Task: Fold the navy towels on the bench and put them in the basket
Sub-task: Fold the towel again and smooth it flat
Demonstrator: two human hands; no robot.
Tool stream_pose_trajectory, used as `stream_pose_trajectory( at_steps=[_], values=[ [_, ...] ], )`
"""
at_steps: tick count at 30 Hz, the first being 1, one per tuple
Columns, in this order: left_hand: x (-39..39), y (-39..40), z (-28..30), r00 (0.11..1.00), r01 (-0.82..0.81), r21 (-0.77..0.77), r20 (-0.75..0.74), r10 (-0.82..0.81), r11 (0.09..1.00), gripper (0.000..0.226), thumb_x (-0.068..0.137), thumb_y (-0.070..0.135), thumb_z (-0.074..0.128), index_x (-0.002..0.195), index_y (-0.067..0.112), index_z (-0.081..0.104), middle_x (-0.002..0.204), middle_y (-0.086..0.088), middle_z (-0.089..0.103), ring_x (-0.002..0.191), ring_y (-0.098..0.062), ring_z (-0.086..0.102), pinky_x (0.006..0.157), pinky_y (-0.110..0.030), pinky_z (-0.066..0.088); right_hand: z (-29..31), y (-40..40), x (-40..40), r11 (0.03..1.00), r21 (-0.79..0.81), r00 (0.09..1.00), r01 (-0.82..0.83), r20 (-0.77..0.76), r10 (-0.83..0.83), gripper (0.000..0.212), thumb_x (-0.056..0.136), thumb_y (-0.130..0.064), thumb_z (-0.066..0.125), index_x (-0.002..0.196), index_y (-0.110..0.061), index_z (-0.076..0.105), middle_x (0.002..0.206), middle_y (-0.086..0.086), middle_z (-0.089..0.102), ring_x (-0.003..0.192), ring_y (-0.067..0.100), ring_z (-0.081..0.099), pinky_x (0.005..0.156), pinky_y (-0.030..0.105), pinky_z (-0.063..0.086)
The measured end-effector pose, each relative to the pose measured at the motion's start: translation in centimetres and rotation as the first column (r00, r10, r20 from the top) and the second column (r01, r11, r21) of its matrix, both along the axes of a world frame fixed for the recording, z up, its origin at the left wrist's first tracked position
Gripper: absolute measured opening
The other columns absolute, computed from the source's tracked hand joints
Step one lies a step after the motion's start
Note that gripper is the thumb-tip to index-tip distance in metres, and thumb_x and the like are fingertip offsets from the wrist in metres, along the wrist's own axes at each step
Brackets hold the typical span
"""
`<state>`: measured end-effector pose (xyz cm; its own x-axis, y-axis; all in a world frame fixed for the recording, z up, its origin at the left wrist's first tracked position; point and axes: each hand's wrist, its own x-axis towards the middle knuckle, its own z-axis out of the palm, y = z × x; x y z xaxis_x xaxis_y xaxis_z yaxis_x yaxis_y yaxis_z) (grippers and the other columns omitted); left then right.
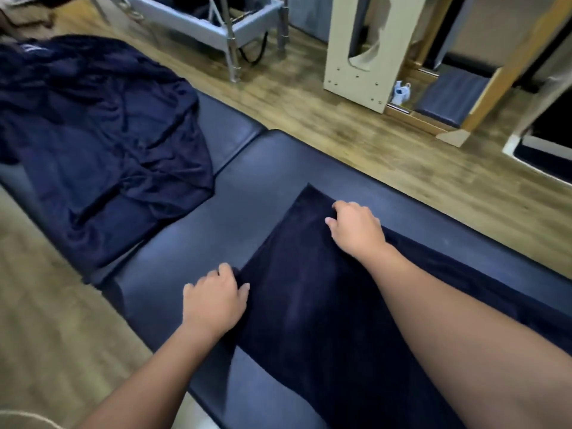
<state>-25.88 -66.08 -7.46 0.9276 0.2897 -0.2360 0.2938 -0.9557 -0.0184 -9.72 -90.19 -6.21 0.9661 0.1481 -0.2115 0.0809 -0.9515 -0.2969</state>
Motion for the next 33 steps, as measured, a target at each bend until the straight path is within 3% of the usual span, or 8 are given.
stream_pose_trajectory(
  at_steps=[7, 13, 16, 19, 24, 27, 30, 33],
  values=[
    [-0.6, 2.9, -0.1, 0.997, -0.015, -0.540, 0.057, 0.054, 0.841, 0.027, 0.088, 0.041, 0.072, 0.091, 0.028, 0.049, 0.091, 0.013, 0.053, 0.093, -0.017, 0.056, 0.082, -0.035, 0.045, -0.9, 4.0, 3.1, 0.994, -0.013, 0.994, 0.112, -0.012, -0.112, 0.026, 0.099, -0.041, 0.060, 0.109, -0.018, 0.057, 0.111, 0.006, 0.057, 0.118, 0.035, 0.045, 0.084, 0.042, 0.031],
    [-1.9, 4.0, -0.4, 0.991, 0.114, -0.416, 0.110, -0.075, 0.902, 0.040, 0.087, 0.052, 0.070, 0.074, 0.031, 0.039, 0.080, 0.013, 0.048, 0.089, -0.015, 0.050, 0.081, -0.036, 0.044, -0.8, 5.8, 4.2, 0.983, 0.112, 0.989, 0.146, -0.029, -0.143, 0.015, 0.093, -0.036, 0.068, 0.103, -0.024, 0.066, 0.094, -0.004, 0.063, 0.103, 0.027, 0.053, 0.085, 0.040, 0.033],
    [-2.1, 4.6, -0.5, 0.983, 0.090, -0.653, 0.181, 0.039, 0.752, 0.038, 0.085, 0.038, 0.079, 0.069, 0.024, 0.048, 0.069, 0.011, 0.051, 0.074, -0.011, 0.048, 0.070, -0.032, 0.043, -0.9, 6.5, 4.6, 0.977, 0.155, 0.989, 0.145, -0.005, -0.146, 0.008, 0.093, -0.028, 0.068, 0.097, -0.022, 0.065, 0.090, -0.003, 0.064, 0.094, 0.026, 0.054, 0.084, 0.039, 0.039],
    [-2.2, 5.8, -0.7, 0.992, -0.059, -0.819, 0.014, 0.123, 0.571, 0.035, 0.090, 0.031, 0.075, 0.073, 0.014, 0.050, 0.057, 0.013, 0.042, 0.056, -0.008, 0.036, 0.060, -0.030, 0.036, -0.5, 6.8, 5.6, 0.959, 0.233, 0.986, 0.162, 0.009, -0.168, 0.013, 0.092, -0.021, 0.069, 0.093, -0.017, 0.057, 0.089, -0.001, 0.060, 0.086, 0.024, 0.050, 0.071, 0.034, 0.039],
    [-2.4, 7.6, -1.6, 0.991, -0.116, -0.612, -0.127, 0.048, 0.782, 0.033, 0.094, 0.039, 0.066, 0.080, 0.015, 0.050, 0.057, 0.008, 0.049, 0.061, -0.014, 0.045, 0.070, -0.037, 0.047, -0.5, 7.4, 7.2, 0.959, 0.221, 0.983, 0.179, 0.006, -0.185, 0.017, 0.090, -0.014, 0.070, 0.081, -0.017, 0.056, 0.082, -0.002, 0.059, 0.089, 0.025, 0.056, 0.067, 0.030, 0.037],
    [-2.5, 7.0, -1.4, 0.988, -0.152, -0.621, -0.127, 0.093, 0.769, 0.031, 0.094, 0.037, 0.067, 0.078, 0.015, 0.053, 0.058, 0.007, 0.051, 0.061, -0.012, 0.047, 0.066, -0.032, 0.044, -1.1, 7.7, 7.4, 0.970, 0.160, 0.983, 0.185, -0.041, -0.181, 0.009, 0.091, -0.014, 0.068, 0.087, -0.018, 0.061, 0.094, 0.003, 0.064, 0.093, 0.026, 0.059, 0.071, 0.029, 0.041],
    [-2.6, 7.4, -1.3, 0.966, -0.259, -0.643, -0.166, 0.199, 0.721, 0.037, 0.092, 0.036, 0.071, 0.070, 0.014, 0.052, 0.050, 0.011, 0.045, 0.053, -0.009, 0.039, 0.059, -0.027, 0.038, -0.6, 7.6, 8.2, 0.901, 0.335, 0.953, 0.275, 0.025, -0.300, 0.010, 0.091, -0.012, 0.066, 0.092, -0.021, 0.063, 0.101, 0.003, 0.066, 0.093, 0.022, 0.059, 0.074, 0.028, 0.041],
    [-2.5, 7.4, -1.0, 0.958, -0.286, -0.587, -0.164, 0.234, 0.758, 0.033, 0.091, 0.035, 0.073, 0.071, 0.015, 0.056, 0.055, 0.007, 0.055, 0.063, -0.015, 0.054, 0.066, -0.030, 0.046, -0.4, 7.6, 8.8, 0.869, 0.397, 0.937, 0.295, 0.056, -0.344, 0.010, 0.090, -0.011, 0.068, 0.093, -0.019, 0.064, 0.099, 0.002, 0.066, 0.097, 0.021, 0.059, 0.076, 0.026, 0.040]
  ],
)
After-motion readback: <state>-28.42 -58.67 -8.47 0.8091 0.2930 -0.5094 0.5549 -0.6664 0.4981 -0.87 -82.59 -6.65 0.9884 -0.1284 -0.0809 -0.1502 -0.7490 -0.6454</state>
